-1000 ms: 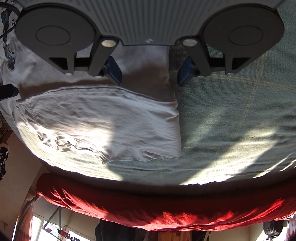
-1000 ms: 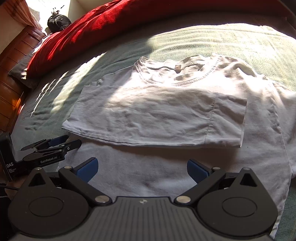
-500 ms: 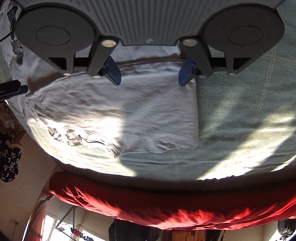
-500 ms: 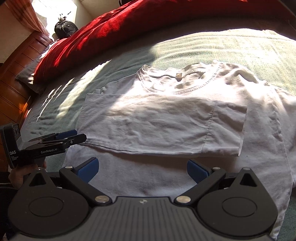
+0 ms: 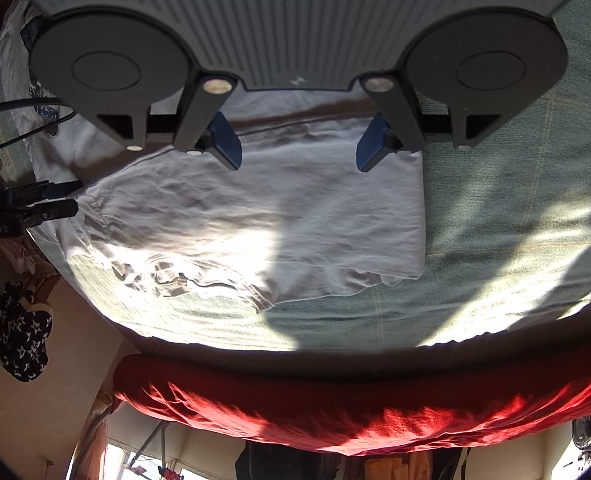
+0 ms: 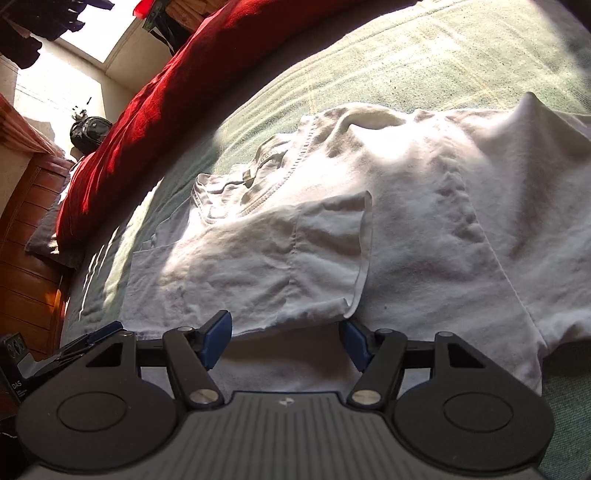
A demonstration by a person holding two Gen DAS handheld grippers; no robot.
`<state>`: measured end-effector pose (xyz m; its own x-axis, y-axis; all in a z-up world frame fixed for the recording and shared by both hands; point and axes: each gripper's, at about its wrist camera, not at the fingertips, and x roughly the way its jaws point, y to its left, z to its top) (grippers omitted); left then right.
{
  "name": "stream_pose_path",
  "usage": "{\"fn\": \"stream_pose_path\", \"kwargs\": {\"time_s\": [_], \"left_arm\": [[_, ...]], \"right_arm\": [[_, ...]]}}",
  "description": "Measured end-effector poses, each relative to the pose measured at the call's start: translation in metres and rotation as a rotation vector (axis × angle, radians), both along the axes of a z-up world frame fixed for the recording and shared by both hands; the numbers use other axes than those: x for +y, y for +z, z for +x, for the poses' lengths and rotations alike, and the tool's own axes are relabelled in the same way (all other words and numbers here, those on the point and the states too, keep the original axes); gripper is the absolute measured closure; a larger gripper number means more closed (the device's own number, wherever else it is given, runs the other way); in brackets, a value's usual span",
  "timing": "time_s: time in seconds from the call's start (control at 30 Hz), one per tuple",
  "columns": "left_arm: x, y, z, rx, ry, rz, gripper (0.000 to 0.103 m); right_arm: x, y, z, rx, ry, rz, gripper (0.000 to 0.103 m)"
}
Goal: Fold clothes
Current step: 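Move the open right tool to the shirt edge beside the 'Nice Day' print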
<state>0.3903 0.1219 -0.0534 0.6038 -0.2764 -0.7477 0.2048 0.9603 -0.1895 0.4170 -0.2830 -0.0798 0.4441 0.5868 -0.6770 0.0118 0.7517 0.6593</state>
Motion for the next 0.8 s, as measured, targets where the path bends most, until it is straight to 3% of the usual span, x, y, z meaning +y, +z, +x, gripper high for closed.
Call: {"fn": "stream_pose_path", "kwargs": {"time_s": [0.23, 0.33, 0.6, 0.8], "left_arm": [[-0.011, 0.005, 0.008, 0.000, -0.025, 0.007, 0.034], [-0.013, 0.005, 0.010, 0.005, -0.022, 0.003, 0.034], [-0.014, 0.002, 0.011, 0.016, -0.009, -0.014, 0.034], [-0.015, -0.001, 0.013, 0.022, -0.002, -0.023, 0.034]], "right_arm": [[-0.019, -0.019, 0.022, -0.027, -0.057, 0.172, 0.033], [-0.020, -0.025, 0.034, -0.010, -0.045, 0.227, 0.026], [-0.030, -0.023, 0.027, 0.024, -0.083, 0.287, 0.023], [-0.037, -0.040, 0.024, 0.043, -0.144, 0.389, 0.024]]}}
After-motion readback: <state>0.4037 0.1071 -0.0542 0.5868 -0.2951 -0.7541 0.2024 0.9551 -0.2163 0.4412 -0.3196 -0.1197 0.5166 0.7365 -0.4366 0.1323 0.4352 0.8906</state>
